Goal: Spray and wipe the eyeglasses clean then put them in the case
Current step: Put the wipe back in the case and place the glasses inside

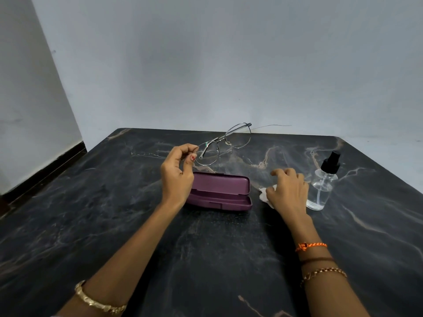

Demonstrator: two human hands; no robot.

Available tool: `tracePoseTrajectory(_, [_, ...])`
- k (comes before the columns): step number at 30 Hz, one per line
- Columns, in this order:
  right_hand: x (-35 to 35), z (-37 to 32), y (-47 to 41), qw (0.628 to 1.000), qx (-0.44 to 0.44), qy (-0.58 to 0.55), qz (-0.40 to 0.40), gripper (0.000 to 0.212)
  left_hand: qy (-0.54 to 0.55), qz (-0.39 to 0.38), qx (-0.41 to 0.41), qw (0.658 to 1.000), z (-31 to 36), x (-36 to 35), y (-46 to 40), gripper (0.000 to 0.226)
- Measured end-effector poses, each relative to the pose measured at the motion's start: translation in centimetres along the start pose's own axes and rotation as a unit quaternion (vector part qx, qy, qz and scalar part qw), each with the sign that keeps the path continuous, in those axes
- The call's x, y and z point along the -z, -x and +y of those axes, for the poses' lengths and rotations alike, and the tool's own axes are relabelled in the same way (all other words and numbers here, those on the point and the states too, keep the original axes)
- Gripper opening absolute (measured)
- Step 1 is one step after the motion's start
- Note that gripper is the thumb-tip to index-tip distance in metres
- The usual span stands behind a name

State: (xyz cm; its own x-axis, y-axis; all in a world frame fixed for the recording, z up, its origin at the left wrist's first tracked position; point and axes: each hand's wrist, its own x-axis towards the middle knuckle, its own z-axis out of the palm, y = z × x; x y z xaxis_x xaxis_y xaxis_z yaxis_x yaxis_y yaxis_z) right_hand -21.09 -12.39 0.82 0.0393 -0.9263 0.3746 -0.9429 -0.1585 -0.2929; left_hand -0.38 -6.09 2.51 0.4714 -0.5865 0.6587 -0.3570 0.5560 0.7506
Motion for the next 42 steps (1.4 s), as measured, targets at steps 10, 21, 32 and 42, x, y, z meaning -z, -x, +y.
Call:
tracePoseTrajectory(10, [0.4, -2.3, 0.7, 0.932, 0.149, -0.253, 0.211, 0.036, -0.017, -0.048, -0.085, 0.995, 0.5, 0.0, 0.2, 0.023])
tracePoseTrajectory(21, [1.0, -3.3, 0.7, 0.786, 0.036, -0.599, 0.149, 0.022, -0.060, -0.114, -0.146, 0.981, 0.3, 0.1, 0.2, 0.020])
tracePoseTrajectory(32, [1.1, -3.4, 0.5, 0.734, 0.040, -0.661, 0.149, 0.023, -0.071, -0.152, -0.169, 0.971, 0.3, 0.1, 0.3, 0.016])
tracePoseTrajectory(42, [1.1, -3.5, 0.5, 0.707, 0.031, -0.695, 0.126, 0.020, -0.063, -0.123, -0.154, 0.978, 0.3, 0.2, 0.2, 0.017])
